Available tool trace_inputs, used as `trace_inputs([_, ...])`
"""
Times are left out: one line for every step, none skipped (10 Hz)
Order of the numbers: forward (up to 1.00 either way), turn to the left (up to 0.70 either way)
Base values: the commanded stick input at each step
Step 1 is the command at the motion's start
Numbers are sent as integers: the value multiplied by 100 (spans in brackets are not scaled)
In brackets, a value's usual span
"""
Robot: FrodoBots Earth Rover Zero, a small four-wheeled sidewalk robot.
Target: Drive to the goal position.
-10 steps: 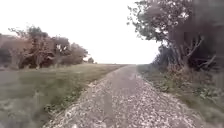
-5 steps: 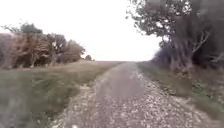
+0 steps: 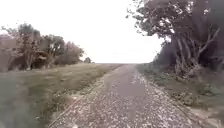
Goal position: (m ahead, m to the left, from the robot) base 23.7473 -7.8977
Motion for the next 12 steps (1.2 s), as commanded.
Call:
trace_inputs([100,0])
trace_inputs([100,0])
trace_inputs([100,0])
trace_inputs([100,0])
trace_inputs([100,0])
trace_inputs([100,0])
trace_inputs([100,0])
trace_inputs([100,0])
trace_inputs([100,0])
trace_inputs([100,0])
trace_inputs([100,0])
trace_inputs([100,0])
